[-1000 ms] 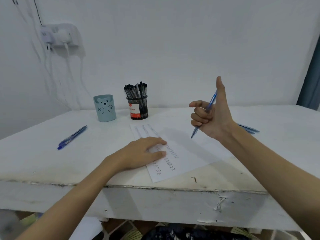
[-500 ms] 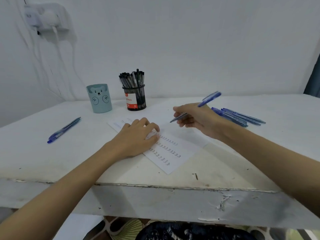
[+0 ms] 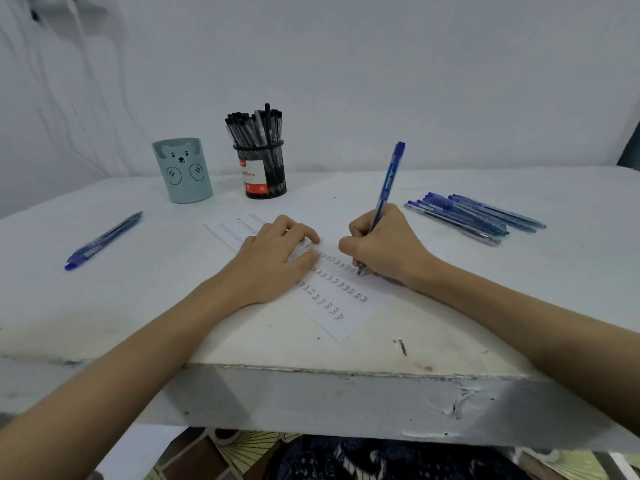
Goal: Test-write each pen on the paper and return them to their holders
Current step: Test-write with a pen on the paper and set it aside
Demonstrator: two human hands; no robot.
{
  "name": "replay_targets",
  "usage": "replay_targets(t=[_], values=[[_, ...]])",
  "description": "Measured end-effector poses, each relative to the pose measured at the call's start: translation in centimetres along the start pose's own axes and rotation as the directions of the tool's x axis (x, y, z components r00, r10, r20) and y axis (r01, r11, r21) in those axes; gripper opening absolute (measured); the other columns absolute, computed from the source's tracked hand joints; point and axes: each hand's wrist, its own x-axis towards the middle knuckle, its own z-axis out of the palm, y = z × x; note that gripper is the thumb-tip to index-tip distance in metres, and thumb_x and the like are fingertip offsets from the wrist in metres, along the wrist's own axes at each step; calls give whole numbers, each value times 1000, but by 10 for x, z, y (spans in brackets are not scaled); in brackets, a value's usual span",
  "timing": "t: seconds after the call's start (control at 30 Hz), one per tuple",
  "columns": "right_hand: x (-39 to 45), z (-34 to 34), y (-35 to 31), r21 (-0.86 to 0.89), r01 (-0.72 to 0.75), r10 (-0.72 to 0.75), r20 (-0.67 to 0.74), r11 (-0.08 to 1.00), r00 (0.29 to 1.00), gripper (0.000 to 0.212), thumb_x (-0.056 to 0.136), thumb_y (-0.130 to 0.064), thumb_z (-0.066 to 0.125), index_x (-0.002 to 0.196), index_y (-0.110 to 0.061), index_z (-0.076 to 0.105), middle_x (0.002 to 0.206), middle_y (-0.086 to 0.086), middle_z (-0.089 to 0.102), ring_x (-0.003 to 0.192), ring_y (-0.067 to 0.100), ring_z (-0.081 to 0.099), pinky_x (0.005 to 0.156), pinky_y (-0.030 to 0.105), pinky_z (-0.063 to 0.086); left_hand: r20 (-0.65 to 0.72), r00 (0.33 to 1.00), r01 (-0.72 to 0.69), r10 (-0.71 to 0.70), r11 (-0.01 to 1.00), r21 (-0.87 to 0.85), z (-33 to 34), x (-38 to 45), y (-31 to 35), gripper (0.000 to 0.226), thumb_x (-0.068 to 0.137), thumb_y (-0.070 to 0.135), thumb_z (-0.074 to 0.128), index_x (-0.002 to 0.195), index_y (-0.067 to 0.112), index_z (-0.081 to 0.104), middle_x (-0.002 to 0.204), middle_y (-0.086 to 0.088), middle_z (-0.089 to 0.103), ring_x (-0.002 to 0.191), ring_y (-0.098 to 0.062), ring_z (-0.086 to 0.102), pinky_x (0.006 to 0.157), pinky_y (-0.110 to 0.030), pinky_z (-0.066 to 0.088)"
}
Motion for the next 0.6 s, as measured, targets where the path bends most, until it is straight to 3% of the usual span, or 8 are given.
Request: replay_targets(t=[0.17,0.27,0.43,0.53,0.6], values=[[-1,-1,-1,-21,36,-35,24,999,999,49,71,10,52,42,-17,22,38,-6,15,29,4,37,36,15,30,-8,1000,-7,7,1000,-5,0,-1,-1,29,95,44,40,121,34,49,114,13,37,114,-7,36,100,-34,28],[-1,1,-2,-56,64,-63,17,996,998,50,71,9,51,44,-18,19,39,-8,12,38,13,26,41,17,26,-12,1000,-9,9,1000,-3,0,-1,-1,28,96,41,41,121,33,49,113,13,36,113,-6,35,100,-34,28],[-1,0,-1,-27,37,-37,17,999,999,50,72,7,52,42,-18,21,39,-7,15,44,18,38,36,17,29,-8,1000,-6,6,1000,-2,0,-1,0,32,95,46,38,122,33,49,113,12,36,116,-8,37,101,-36,29],[-1,1,-1,-33,36,-36,26,999,999,52,72,7,52,42,-20,20,38,-9,13,54,20,33,38,18,27,-9,1000,-1,1,1000,6,-1,-1,1,30,96,42,40,122,32,49,114,12,36,117,-9,36,101,-35,29],[-1,1,-2,-44,23,-22,30,999,999,52,74,7,52,42,-19,20,36,-10,14,50,20,35,37,17,27,-4,1000,2,-2,1000,6,-1,-2,1,30,96,41,40,123,32,49,114,12,36,116,-8,36,101,-35,29]])
